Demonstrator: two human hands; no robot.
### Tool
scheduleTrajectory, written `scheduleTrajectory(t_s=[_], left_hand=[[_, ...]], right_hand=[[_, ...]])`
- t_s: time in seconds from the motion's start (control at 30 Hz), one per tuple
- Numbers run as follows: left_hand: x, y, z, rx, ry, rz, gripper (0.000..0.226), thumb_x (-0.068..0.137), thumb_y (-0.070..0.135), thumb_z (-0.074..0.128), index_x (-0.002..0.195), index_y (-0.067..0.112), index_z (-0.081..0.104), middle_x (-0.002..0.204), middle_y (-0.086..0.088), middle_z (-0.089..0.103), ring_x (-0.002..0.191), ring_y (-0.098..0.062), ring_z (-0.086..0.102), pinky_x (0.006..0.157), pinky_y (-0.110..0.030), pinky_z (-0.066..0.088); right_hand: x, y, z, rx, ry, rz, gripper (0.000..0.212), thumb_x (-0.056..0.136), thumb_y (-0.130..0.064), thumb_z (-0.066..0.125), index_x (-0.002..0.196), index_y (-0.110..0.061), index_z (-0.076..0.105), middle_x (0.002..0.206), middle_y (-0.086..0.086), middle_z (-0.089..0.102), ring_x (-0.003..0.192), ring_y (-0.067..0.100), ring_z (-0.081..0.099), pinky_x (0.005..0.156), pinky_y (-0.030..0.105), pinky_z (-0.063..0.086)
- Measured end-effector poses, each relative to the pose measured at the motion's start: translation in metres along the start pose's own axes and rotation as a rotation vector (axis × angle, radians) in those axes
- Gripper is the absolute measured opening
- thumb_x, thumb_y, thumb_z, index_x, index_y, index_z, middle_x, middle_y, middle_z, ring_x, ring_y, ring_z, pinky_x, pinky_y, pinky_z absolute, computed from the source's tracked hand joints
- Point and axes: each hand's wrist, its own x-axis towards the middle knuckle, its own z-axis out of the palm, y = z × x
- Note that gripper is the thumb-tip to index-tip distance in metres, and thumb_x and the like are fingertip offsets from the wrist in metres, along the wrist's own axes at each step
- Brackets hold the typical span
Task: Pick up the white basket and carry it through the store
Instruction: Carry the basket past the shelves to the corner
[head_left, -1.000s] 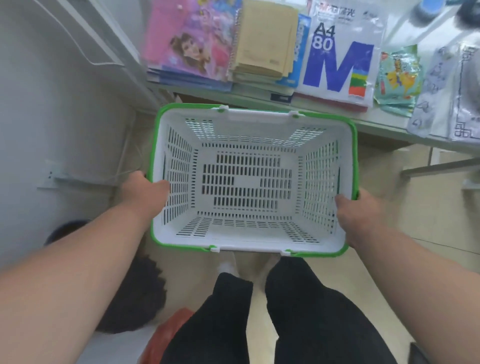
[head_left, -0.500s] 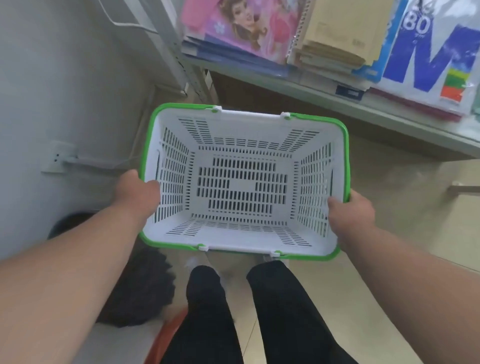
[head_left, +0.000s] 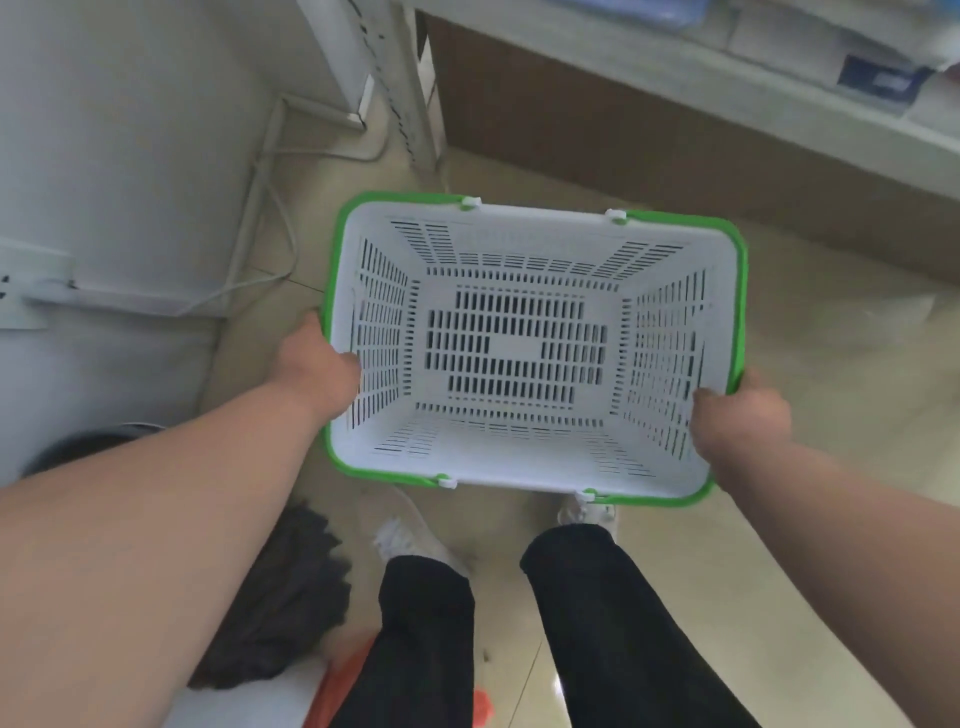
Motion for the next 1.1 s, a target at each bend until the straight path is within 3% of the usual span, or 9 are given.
scheduleTrajectory(t_s=[0.1,0.17,0.23,0.47,0.53,0.67,0.77,0.9,1.1], left_hand=[[0.017,-0.014,0.016,-0.112,-0.050,-0.055,0.029,0.094,0.021,0.070,0.123,0.015,0.070,0.116,-0.010,0.074,0.099,-0.032,0.070,0.093,-0.042,0.058],[0.024,-0.018,0.023,-0.242,-0.097,-0.124,0.010,0.097,0.016,0.068,0.104,0.020,0.072,0.100,-0.004,0.075,0.085,-0.026,0.072,0.083,-0.038,0.059],[0.028,-0.018,0.028,-0.330,-0.106,-0.177,0.013,0.097,0.008,0.066,0.095,0.021,0.069,0.087,-0.001,0.072,0.075,-0.022,0.070,0.076,-0.035,0.057],[-0.034,-0.026,0.001,-0.407,0.000,-0.337,0.013,0.088,0.001,0.061,0.095,0.006,0.071,0.077,-0.008,0.068,0.064,-0.024,0.066,0.059,-0.028,0.051],[-0.063,-0.036,-0.017,-0.440,0.043,-0.413,0.011,0.085,0.004,0.063,0.094,0.004,0.070,0.077,-0.008,0.068,0.064,-0.025,0.065,0.055,-0.025,0.047],[-0.116,-0.067,-0.048,-0.587,0.089,-0.540,0.022,0.076,0.014,0.066,0.094,0.006,0.076,0.084,-0.013,0.077,0.075,-0.034,0.075,0.071,-0.041,0.063],[-0.151,-0.089,-0.065,-0.719,0.125,-0.590,0.010,0.079,0.013,0.067,0.084,0.014,0.075,0.083,-0.010,0.078,0.079,-0.035,0.077,0.080,-0.050,0.065],[-0.168,-0.118,-0.078,-0.911,0.187,-0.649,0.016,0.067,0.015,0.065,0.079,0.016,0.076,0.083,-0.007,0.079,0.082,-0.035,0.078,0.083,-0.054,0.065],[-0.143,-0.143,-0.080,-1.113,0.158,-0.612,0.037,0.090,-0.010,0.062,0.093,0.027,0.067,0.089,0.001,0.071,0.082,-0.021,0.070,0.068,-0.032,0.055]], right_hand=[[0.014,0.008,0.012,-0.010,-0.029,-0.026,0.037,0.097,-0.015,0.059,0.135,-0.016,0.057,0.118,0.013,0.065,0.103,0.039,0.063,0.093,0.047,0.054],[0.022,0.011,0.015,0.062,-0.087,-0.004,0.043,0.097,-0.009,0.061,0.138,-0.019,0.054,0.118,0.010,0.063,0.099,0.032,0.059,0.091,0.042,0.052],[0.030,0.011,0.013,0.160,-0.200,0.071,0.049,0.094,0.004,0.061,0.139,-0.014,0.056,0.120,0.012,0.065,0.101,0.033,0.060,0.092,0.044,0.051],[0.012,-0.020,-0.030,0.145,-0.313,0.178,0.049,0.085,0.022,0.053,0.131,0.005,0.059,0.122,0.024,0.065,0.105,0.045,0.062,0.096,0.058,0.051],[-0.008,-0.040,-0.043,0.094,-0.356,0.122,0.051,0.083,0.024,0.050,0.128,0.001,0.062,0.117,0.022,0.068,0.104,0.045,0.064,0.094,0.059,0.052],[-0.048,-0.088,-0.061,0.002,-0.383,-0.009,0.048,0.085,0.023,0.050,0.118,-0.009,0.063,0.097,0.013,0.068,0.092,0.039,0.064,0.082,0.047,0.053],[-0.077,-0.132,-0.062,-0.108,-0.383,-0.129,0.048,0.083,0.017,0.053,0.112,-0.018,0.066,0.096,0.008,0.070,0.083,0.030,0.067,0.077,0.044,0.054],[-0.115,-0.199,-0.048,-0.225,-0.362,-0.319,0.045,0.085,0.010,0.056,0.103,-0.029,0.069,0.094,0.002,0.073,0.087,0.028,0.070,0.078,0.044,0.056],[-0.134,-0.296,0.013,-0.371,-0.330,-0.572,0.035,0.095,-0.004,0.058,0.113,-0.033,0.065,0.085,-0.009,0.064,0.071,0.012,0.060,0.057,0.023,0.044]])
